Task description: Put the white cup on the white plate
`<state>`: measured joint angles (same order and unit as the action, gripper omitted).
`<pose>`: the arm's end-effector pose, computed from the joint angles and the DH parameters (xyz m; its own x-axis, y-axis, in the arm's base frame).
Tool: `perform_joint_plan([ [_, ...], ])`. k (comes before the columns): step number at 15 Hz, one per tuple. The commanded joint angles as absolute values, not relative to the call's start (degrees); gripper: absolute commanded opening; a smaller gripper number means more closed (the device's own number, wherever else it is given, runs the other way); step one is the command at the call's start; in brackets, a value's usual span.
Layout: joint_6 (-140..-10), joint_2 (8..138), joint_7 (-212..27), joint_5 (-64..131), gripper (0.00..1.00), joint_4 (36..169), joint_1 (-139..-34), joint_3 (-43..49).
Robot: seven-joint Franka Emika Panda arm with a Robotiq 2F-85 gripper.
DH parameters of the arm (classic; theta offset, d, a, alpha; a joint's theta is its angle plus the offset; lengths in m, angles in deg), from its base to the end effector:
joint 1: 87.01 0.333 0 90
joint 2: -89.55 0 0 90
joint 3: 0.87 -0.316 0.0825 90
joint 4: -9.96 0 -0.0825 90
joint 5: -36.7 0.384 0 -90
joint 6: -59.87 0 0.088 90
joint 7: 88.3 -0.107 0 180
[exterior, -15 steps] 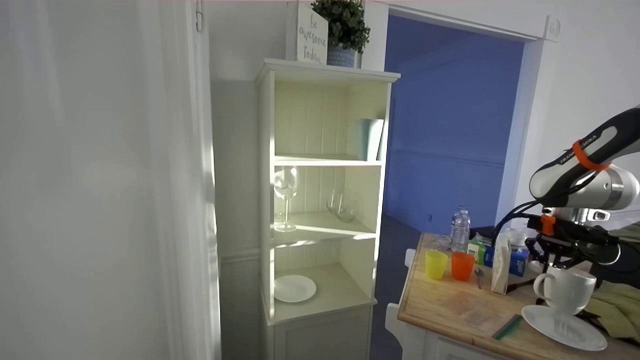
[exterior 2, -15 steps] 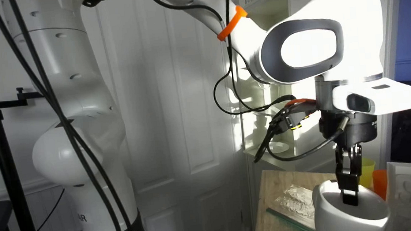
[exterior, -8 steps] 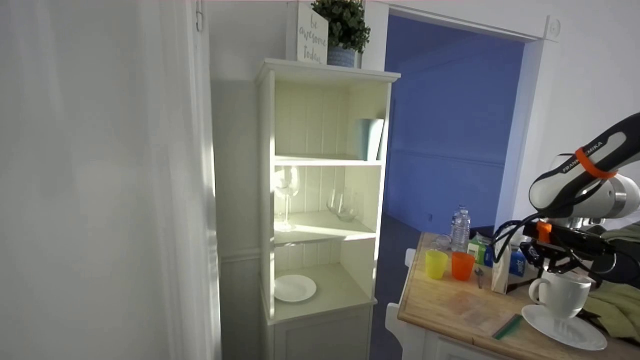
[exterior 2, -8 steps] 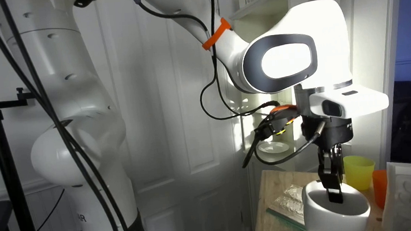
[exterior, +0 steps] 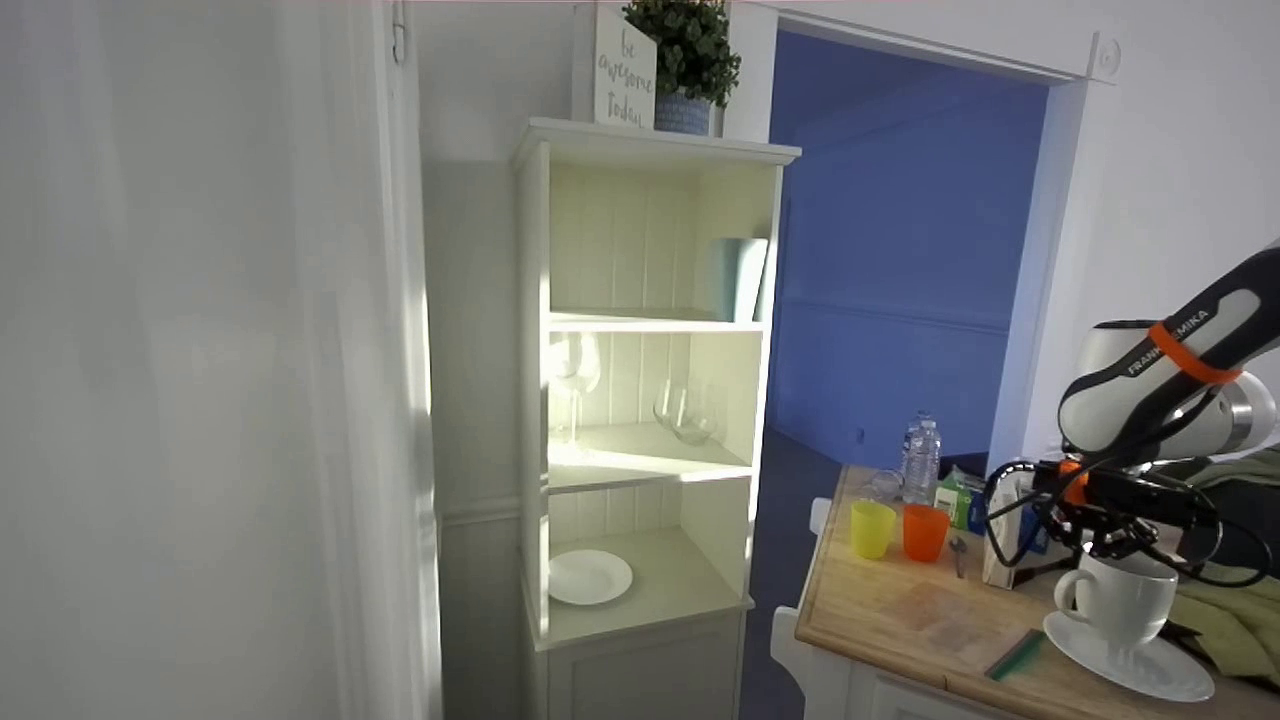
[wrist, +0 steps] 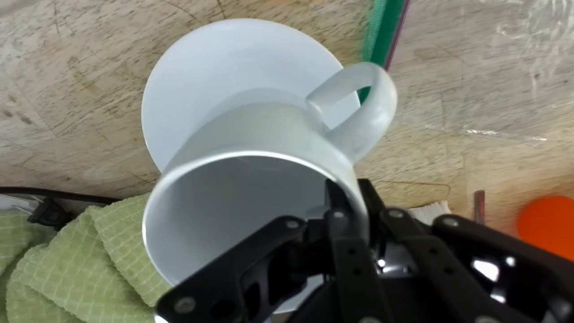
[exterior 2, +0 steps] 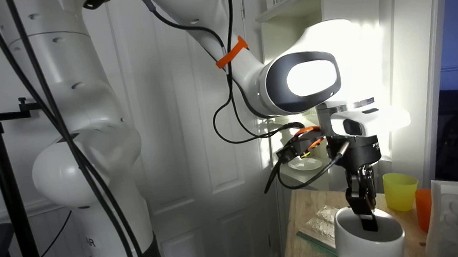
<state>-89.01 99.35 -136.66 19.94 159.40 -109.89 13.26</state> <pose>0.3578 -0.2602 0.3252 0.3069 -0.9298 0.2034 -0.9489 -0.3153 -0.0095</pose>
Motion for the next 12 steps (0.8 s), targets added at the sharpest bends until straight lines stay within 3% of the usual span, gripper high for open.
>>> perform_joint_plan([
  [1, -90.31, 99.51, -141.24, 15.84, 0.03, 160.28, -111.45, 11.89],
  [12, -90.34, 93.59, -144.55, 15.20, 0.03, 157.96, -110.02, 13.46],
])
